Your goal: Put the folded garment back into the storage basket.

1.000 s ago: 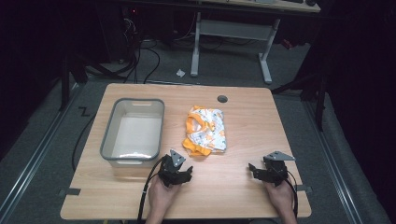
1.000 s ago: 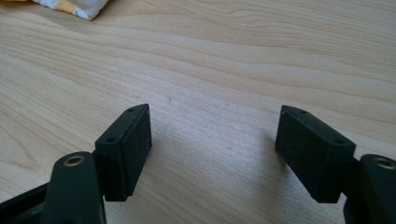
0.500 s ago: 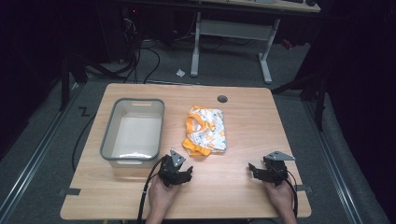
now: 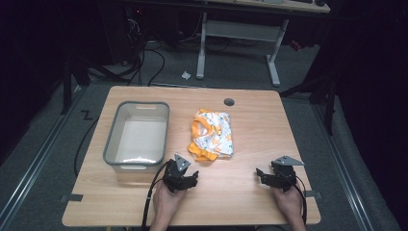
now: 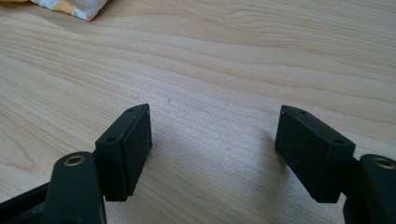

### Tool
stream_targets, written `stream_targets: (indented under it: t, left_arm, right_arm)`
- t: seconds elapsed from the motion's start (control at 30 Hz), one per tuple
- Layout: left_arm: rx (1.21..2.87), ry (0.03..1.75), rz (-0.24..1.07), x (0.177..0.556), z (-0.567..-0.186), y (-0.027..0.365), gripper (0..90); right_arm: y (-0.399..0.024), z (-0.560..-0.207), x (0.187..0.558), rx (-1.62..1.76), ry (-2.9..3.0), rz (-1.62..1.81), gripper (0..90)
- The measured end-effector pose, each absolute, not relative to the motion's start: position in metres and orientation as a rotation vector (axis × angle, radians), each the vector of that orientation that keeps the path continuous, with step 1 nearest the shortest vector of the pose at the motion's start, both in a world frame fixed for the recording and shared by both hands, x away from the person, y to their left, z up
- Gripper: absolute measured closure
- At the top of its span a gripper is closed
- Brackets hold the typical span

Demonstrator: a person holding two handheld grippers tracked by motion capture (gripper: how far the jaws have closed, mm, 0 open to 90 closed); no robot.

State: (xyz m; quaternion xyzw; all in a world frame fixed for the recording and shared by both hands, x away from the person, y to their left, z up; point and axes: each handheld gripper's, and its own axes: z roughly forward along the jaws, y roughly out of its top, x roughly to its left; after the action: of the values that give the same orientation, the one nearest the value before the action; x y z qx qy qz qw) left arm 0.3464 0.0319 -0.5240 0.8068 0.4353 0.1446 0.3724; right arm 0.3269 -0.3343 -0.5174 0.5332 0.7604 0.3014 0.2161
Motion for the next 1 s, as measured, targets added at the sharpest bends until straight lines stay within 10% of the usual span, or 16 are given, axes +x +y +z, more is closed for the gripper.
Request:
stream_targets:
  t: [1.0]
  left_arm:
    - [2.044, 1.092, 0.296, 0.351, -0.500, 0.027, 29.7]
  right_arm:
    - [-0.334, -0.517, 0.327, 1.476, 2.108, 0.835, 27.5]
